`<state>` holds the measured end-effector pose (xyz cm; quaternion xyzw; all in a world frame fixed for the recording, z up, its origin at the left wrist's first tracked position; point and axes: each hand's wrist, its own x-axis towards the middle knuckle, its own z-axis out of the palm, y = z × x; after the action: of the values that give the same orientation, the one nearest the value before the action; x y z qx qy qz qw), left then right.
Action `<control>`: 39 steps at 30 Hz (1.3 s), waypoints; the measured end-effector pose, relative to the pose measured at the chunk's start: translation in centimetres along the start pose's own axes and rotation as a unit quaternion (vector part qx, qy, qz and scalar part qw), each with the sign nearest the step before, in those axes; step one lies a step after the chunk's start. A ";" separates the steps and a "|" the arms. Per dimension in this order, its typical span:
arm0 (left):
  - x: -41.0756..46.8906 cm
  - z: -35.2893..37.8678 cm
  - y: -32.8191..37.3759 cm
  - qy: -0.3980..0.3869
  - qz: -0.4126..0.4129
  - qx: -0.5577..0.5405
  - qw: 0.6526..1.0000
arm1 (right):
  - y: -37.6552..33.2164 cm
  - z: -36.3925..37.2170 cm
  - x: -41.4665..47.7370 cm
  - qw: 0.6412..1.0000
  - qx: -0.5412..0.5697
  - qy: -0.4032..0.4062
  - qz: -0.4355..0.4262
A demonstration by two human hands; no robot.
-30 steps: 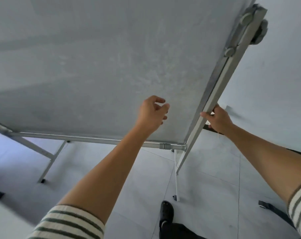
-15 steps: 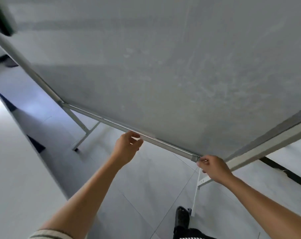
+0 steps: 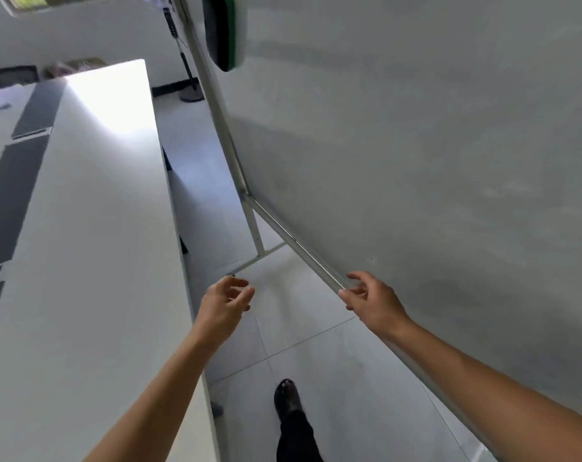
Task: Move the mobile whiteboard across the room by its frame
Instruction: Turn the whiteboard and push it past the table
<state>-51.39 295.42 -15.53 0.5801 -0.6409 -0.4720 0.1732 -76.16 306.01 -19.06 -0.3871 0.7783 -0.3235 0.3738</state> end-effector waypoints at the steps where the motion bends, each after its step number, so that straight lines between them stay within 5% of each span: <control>1: 2.2 -1.3 0.2 0.011 0.002 -0.009 1.000 | -2.0 1.0 2.2 1.000 0.002 0.006 -0.012; 7: 15.3 -10.0 4.9 0.076 0.048 -0.044 0.995 | -14.2 6.7 13.8 0.983 0.184 0.024 0.002; 13: 26.5 -16.3 12.3 0.094 0.107 -0.041 0.989 | -22.0 8.6 21.9 0.887 0.435 0.031 0.153; 21: 41.9 -19.2 21.2 0.097 0.136 -0.091 0.982 | -26.0 7.8 29.7 0.831 0.515 0.069 0.197; 30: 54.5 -17.2 27.2 0.108 0.196 -0.115 0.968 | -25.5 7.3 33.7 0.832 0.513 0.102 0.186; 39: 65.2 -13.1 33.0 -0.042 0.285 -0.071 0.955 | -25.2 3.8 41.6 0.793 0.526 0.251 0.178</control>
<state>-77.86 227.03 -3.66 0.3393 -0.7513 -0.4711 0.3138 -81.42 257.66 -14.84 0.1092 0.6099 -0.6962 0.3626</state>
